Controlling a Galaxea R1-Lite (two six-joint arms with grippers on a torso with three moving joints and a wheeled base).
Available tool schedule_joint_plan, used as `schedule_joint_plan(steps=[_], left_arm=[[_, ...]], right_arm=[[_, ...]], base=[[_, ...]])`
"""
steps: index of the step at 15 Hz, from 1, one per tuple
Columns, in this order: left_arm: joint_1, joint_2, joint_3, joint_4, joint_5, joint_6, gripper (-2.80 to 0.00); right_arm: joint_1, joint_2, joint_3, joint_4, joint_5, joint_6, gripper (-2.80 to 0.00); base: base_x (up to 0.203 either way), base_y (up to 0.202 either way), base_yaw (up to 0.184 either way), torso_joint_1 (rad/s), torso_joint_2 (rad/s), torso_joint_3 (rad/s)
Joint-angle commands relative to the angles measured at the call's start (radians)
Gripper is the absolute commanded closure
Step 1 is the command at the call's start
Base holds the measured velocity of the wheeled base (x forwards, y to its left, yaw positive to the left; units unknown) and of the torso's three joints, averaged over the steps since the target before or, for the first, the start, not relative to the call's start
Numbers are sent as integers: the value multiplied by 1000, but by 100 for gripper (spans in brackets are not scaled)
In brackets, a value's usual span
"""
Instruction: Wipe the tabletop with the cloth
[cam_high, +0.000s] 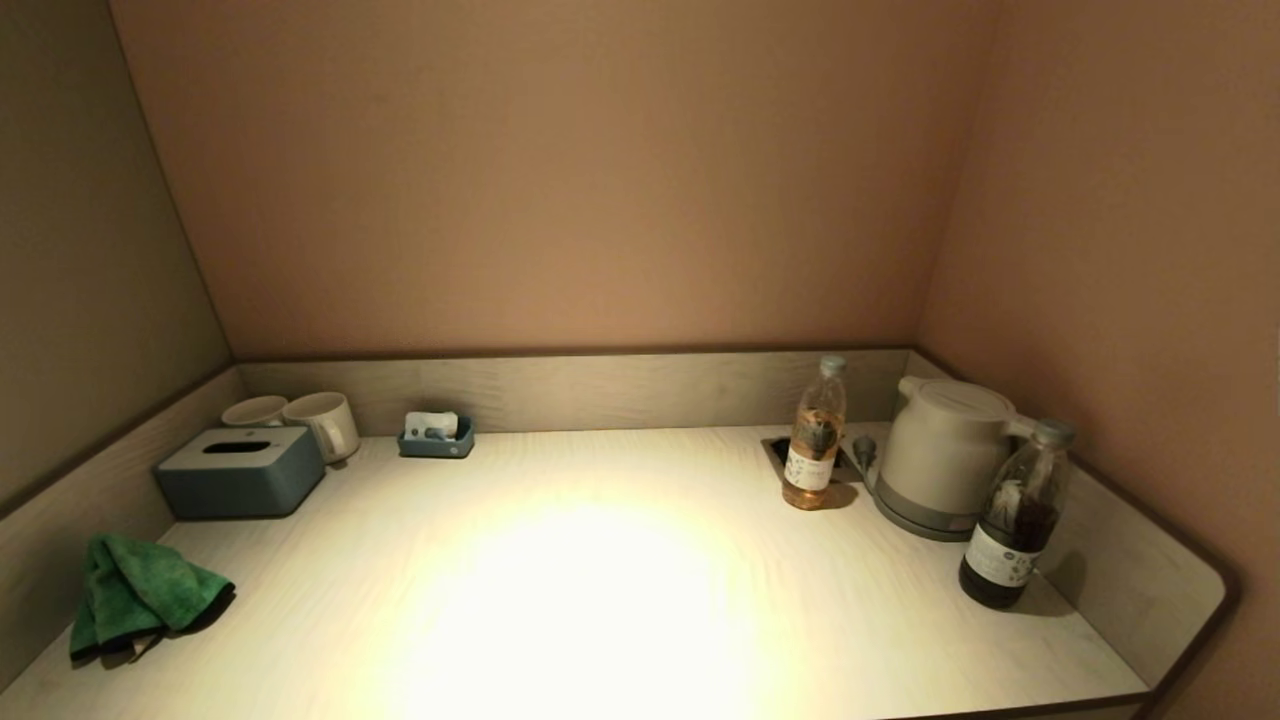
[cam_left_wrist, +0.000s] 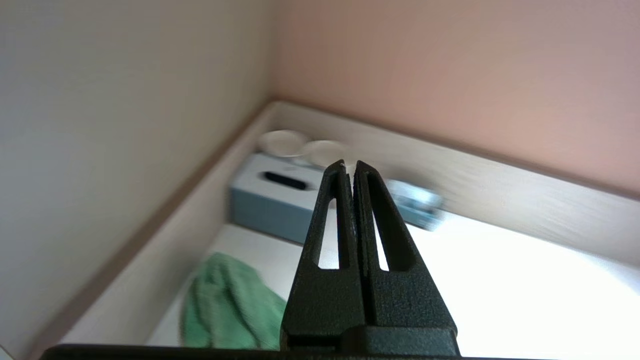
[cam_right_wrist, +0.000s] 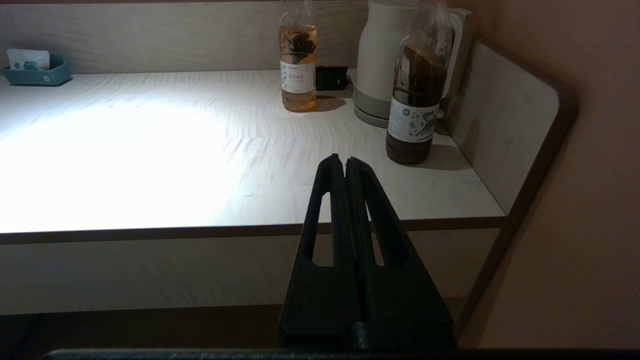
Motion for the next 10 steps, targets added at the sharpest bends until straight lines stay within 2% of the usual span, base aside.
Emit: schedule_joint_plan(steps=[1, 3, 6, 8, 10], left_arm=[[0, -281, -18, 168, -122, 0, 0], [2, -399, -23, 280, -239, 1, 0], [2, -533, -30, 411, -359, 2, 0], [-1, -637, -33, 500, -411, 2, 0], [-7, -731, -34, 571, -424, 2, 0]], right_arm=[[0, 1, 0, 0, 0, 0, 0], [0, 1, 0, 0, 1, 0, 0], [0, 1, 0, 0, 0, 0, 0], [0, 1, 0, 0, 1, 0, 0], [0, 1, 0, 0, 1, 0, 0]], base=[[0, 0, 0, 0, 0, 0], [0, 0, 0, 0, 0, 0], [0, 0, 0, 0, 0, 0], [0, 0, 0, 0, 0, 0], [0, 0, 0, 0, 0, 0]])
